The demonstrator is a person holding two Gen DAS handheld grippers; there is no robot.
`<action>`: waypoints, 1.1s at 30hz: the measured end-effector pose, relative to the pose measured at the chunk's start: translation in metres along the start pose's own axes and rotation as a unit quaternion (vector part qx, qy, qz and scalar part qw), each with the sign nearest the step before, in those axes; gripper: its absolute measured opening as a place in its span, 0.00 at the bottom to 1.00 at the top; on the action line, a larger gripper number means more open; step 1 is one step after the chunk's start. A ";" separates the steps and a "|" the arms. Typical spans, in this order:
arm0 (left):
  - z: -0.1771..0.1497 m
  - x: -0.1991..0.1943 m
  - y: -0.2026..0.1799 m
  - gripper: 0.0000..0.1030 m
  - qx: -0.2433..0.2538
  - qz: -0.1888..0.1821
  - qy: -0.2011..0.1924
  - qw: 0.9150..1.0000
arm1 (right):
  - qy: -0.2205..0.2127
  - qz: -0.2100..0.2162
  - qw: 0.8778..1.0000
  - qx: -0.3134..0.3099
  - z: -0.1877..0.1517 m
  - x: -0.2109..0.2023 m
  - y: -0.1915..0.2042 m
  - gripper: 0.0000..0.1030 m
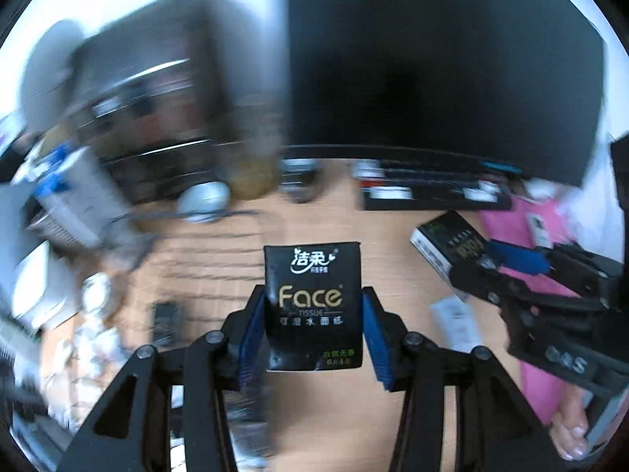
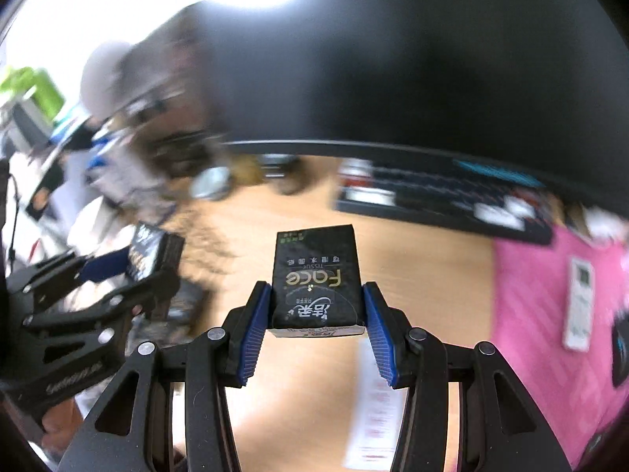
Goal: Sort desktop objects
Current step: 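Carry both Face packs over the wire basket and open both grippers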
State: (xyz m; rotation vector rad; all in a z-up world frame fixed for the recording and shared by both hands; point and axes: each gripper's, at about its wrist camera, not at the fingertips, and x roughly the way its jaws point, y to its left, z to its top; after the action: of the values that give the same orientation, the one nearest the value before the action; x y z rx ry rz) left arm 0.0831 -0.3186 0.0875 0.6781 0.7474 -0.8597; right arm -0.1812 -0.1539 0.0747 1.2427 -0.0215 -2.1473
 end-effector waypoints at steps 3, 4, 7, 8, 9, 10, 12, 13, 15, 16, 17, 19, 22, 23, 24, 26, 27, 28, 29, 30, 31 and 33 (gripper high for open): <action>-0.018 -0.010 0.051 0.50 -0.039 0.029 0.002 0.999 | 0.008 0.036 0.998 -0.043 0.005 0.013 0.051 0.46; -0.024 -0.011 0.066 0.50 -0.052 0.038 0.005 0.998 | 0.011 0.047 0.997 -0.059 0.006 0.020 0.071 0.46; -0.044 -0.010 0.108 0.50 -0.084 0.063 0.018 0.994 | 0.025 0.072 0.993 -0.088 0.005 0.039 0.115 0.46; -0.051 -0.007 0.120 0.50 -0.094 0.069 0.023 0.993 | 0.031 0.078 0.992 -0.093 0.004 0.047 0.126 0.46; -0.057 -0.005 0.128 0.50 -0.100 0.072 0.028 0.992 | 0.036 0.082 0.991 -0.097 0.001 0.052 0.133 0.46; -0.061 -0.002 0.137 0.50 -0.106 0.074 0.032 0.991 | 0.043 0.086 0.990 -0.103 -0.002 0.059 0.143 0.46; -0.070 0.003 0.149 0.50 -0.115 0.079 0.040 0.989 | 0.052 0.087 0.989 -0.109 -0.006 0.069 0.154 0.46; -0.073 0.006 0.152 0.50 -0.113 0.079 0.044 0.989 | 0.058 0.086 0.988 -0.110 -0.009 0.075 0.159 0.46; -0.078 0.011 0.159 0.50 -0.119 0.080 0.049 0.988 | 0.065 0.084 0.988 -0.114 -0.012 0.082 0.165 0.46; -0.080 0.016 0.161 0.50 -0.121 0.079 0.052 0.988 | 0.069 0.081 0.987 -0.117 -0.013 0.085 0.167 0.46; -0.081 0.020 0.164 0.50 -0.123 0.074 0.056 0.988 | 0.072 0.079 0.987 -0.119 -0.014 0.088 0.168 0.46; -0.082 0.023 0.166 0.52 -0.123 0.066 0.062 0.988 | 0.075 0.078 0.987 -0.121 -0.016 0.093 0.171 0.47; -0.084 0.022 0.166 0.66 -0.120 0.067 0.062 0.989 | 0.079 0.081 0.987 -0.114 -0.016 0.096 0.170 0.49; -0.084 0.020 0.165 0.66 -0.120 0.068 0.060 0.989 | 0.078 0.080 0.987 -0.111 -0.017 0.096 0.169 0.50; -0.084 0.018 0.164 0.66 -0.119 0.068 0.058 0.989 | 0.076 0.078 0.988 -0.110 -0.015 0.093 0.168 0.51; -0.084 0.013 0.162 0.66 -0.117 0.065 0.053 0.990 | 0.070 0.076 0.989 -0.107 -0.014 0.088 0.165 0.51; -0.083 0.011 0.160 0.66 -0.117 0.064 0.050 0.990 | 0.064 0.075 0.990 -0.104 -0.013 0.081 0.161 0.51; -0.082 0.007 0.157 0.66 -0.115 0.063 0.047 0.990 | 0.060 0.073 0.990 -0.100 -0.013 0.076 0.156 0.51; -0.080 0.003 0.152 0.66 -0.112 0.060 0.042 0.991 | 0.056 0.070 0.991 -0.097 -0.012 0.071 0.154 0.51; -0.078 0.000 0.146 0.66 -0.108 0.057 0.038 0.992 | 0.049 0.063 0.993 -0.090 -0.012 0.063 0.144 0.51; -0.076 -0.003 0.138 0.67 -0.102 0.053 0.034 0.993 | 0.044 0.056 0.994 -0.083 -0.012 0.057 0.135 0.51; -0.072 -0.007 0.116 0.67 -0.083 0.040 0.026 0.995 | 0.035 0.038 0.997 -0.062 -0.013 0.046 0.114 0.51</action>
State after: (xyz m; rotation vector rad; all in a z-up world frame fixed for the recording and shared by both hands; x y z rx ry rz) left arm 0.1572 -0.2042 0.0785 0.5810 0.8224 -0.7004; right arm -0.1268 -0.2649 0.0689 1.2247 0.0918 -2.0063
